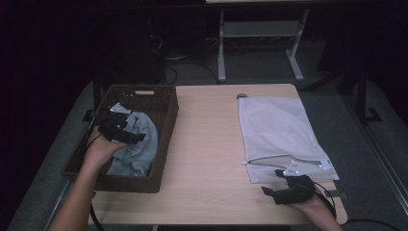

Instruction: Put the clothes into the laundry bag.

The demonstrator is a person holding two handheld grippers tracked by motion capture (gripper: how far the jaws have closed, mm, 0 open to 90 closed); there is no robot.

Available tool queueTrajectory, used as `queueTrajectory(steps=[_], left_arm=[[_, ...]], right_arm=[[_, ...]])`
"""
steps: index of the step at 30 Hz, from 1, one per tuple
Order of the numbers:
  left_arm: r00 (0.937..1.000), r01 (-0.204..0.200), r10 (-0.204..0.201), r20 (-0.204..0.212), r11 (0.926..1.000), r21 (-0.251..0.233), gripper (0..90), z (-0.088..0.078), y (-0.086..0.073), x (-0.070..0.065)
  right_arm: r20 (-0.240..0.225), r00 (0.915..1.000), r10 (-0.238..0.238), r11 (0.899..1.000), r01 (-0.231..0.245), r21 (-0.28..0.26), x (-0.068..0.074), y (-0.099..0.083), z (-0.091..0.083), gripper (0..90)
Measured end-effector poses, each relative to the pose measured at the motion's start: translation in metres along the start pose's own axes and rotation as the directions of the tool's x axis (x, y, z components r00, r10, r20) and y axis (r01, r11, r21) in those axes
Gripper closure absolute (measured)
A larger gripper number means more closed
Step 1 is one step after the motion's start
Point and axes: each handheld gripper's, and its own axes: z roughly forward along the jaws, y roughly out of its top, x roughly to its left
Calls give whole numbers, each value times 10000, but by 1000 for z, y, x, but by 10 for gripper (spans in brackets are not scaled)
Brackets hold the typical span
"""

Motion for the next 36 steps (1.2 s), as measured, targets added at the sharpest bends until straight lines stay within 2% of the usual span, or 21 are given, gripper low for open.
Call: queueTrajectory(steps=[2,6,8,11,13,16,17,20,22,24,25,26,30,32,34,35,36], left_arm=[[10000,49,-49,-19,10000,73,101,4,-1,1],[9999,85,-81,-92,9990,430,98,25,-4,2],[9995,-54,74,-295,9977,680,96,32,-4,2],[9973,-58,132,-724,9949,1010,96,41,-6,6],[9946,45,83,-1036,9925,1222,96,45,-9,12],[9944,277,-132,-1051,9901,1379,96,48,-11,19],[9932,404,-223,-1145,9865,1585,96,50,-12,25],[9947,633,-466,-917,9799,1889,96,57,-14,30],[9947,665,-470,-917,9726,2228,96,64,-17,32],[9948,703,-509,-882,9697,2338,96,68,-20,32],[9945,864,-686,-796,9653,2465,96,71,-22,33],[9923,1208,-1104,-557,9608,2494,97,73,-26,36],[9876,1558,-1552,-222,9565,2466,107,75,-29,40],[9861,1634,-1654,-124,9563,2423,132,74,-30,41],[9870,1576,-1607,-70,9575,2414,171,73,-30,40],[9856,1596,-1681,158,9579,2386,221,73,-30,40],[9855,1606,-1691,153,9575,2394,262,72,-30,41]], right_arm=[[20,10000,7,10000,-7,2,-1,0,0,182],[40,10000,34,10000,-34,0,-1,0,0,180],[46,10000,37,10000,-37,-3,-2,-1,-1,180],[44,10000,35,10000,-35,-2,-2,-1,-1,180],[40,10000,40,10000,-40,1,-2,-1,0,181],[35,10000,32,10000,-32,1,-2,-1,-1,181],[32,10000,46,10000,-46,-11,-2,-1,-1,180],[23,10000,61,10000,-61,12,-2,-1,0,180],[16,10000,25,10000,-25,30,-1,0,0,180],[10,10000,2,10000,-2,37,-1,-1,0,181],[10,10000,2,10000,-2,37,-1,-1,0,181],[27,10000,-8,10000,8,45,-2,-1,0,181],[11,10000,-11,10000,11,83,-2,-1,0,181],[-8,10000,-25,9999,25,105,-2,-2,1,180],[-24,10000,-52,9999,52,120,-2,-2,1,181],[-30,10000,-43,9999,44,126,-2,-2,1,181],[-40,10000,-33,9999,34,133,-2,-1,1,181]])
